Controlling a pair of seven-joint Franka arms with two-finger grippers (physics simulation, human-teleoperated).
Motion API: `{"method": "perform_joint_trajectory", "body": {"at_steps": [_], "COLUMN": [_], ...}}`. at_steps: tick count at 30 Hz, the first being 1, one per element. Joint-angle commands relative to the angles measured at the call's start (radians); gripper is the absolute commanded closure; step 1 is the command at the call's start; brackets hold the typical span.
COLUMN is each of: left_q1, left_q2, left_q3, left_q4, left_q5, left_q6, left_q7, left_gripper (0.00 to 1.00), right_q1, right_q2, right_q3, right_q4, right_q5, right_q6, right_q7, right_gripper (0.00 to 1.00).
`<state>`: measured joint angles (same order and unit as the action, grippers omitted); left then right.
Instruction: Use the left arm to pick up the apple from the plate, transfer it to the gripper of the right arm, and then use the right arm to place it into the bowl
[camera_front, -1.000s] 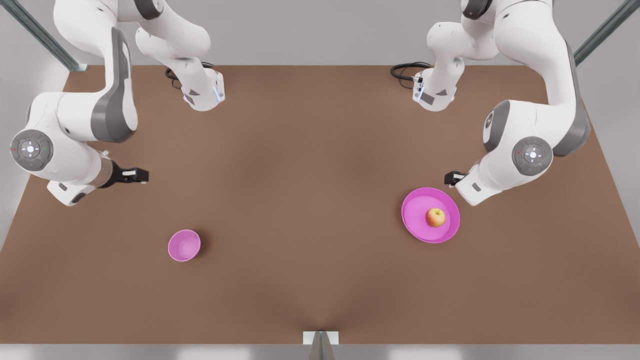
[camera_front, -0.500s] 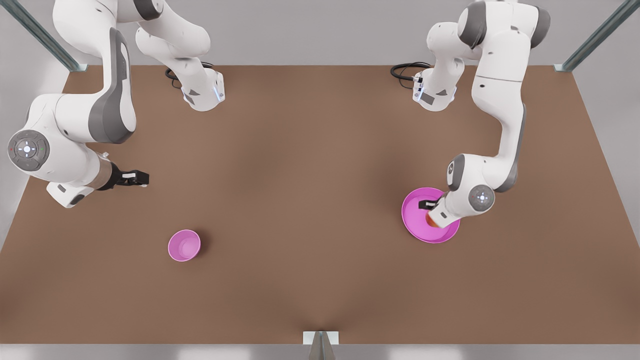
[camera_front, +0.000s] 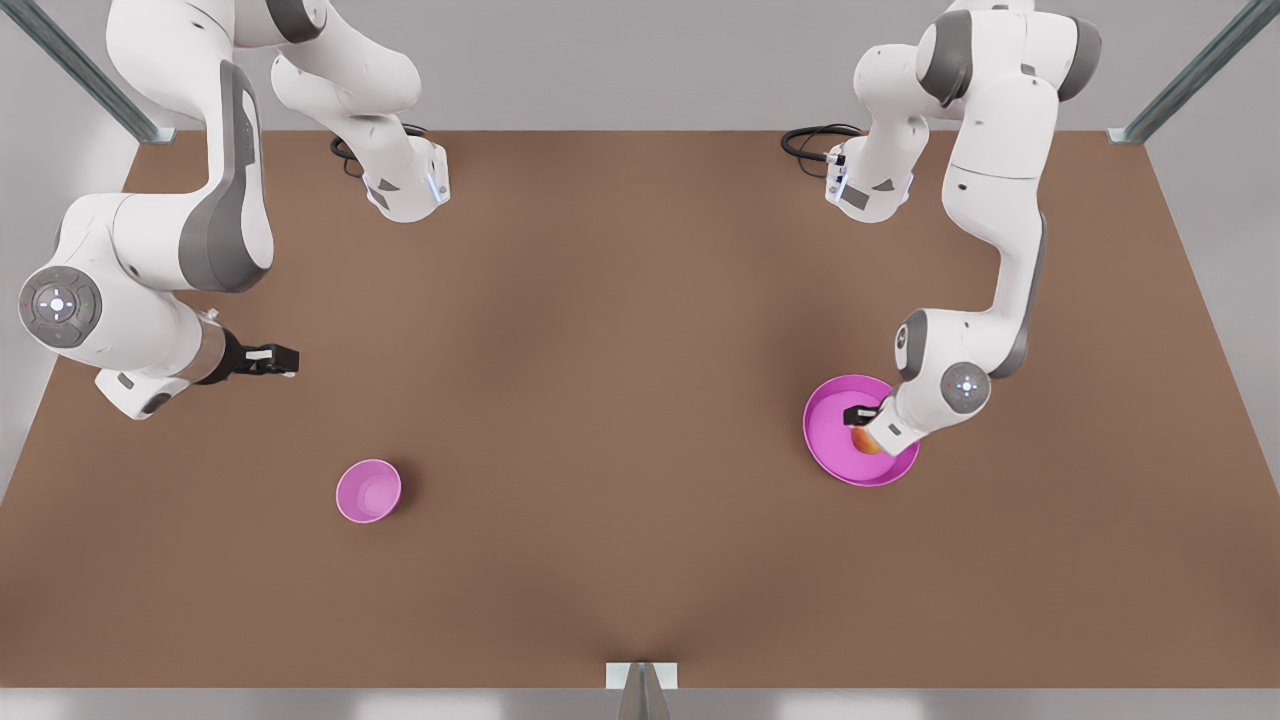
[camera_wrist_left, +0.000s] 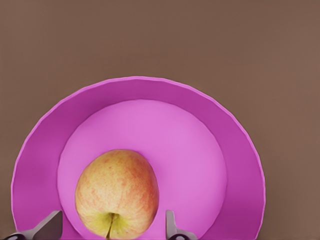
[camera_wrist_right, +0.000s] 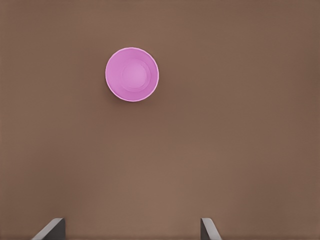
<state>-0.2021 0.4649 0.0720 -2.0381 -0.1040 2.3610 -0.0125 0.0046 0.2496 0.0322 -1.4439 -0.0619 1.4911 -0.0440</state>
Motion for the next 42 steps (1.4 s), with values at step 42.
{"method": "perform_joint_trajectory", "body": {"at_steps": [42], "left_q1": [-0.020], "left_q2": [0.061], "left_q3": [-0.001], "left_q4": [0.004], "left_q5": [-0.008], "left_q6": [0.121], "left_q7": [-0.172], "left_gripper": [0.17], "right_q1": [-0.006], "right_q2": [0.013], "right_q3": [0.000], "right_q4": [-0.007], "right_q5": [-0.001], "right_q6": [0.000], "right_q7": [-0.005], "right_gripper": [0.00]}}
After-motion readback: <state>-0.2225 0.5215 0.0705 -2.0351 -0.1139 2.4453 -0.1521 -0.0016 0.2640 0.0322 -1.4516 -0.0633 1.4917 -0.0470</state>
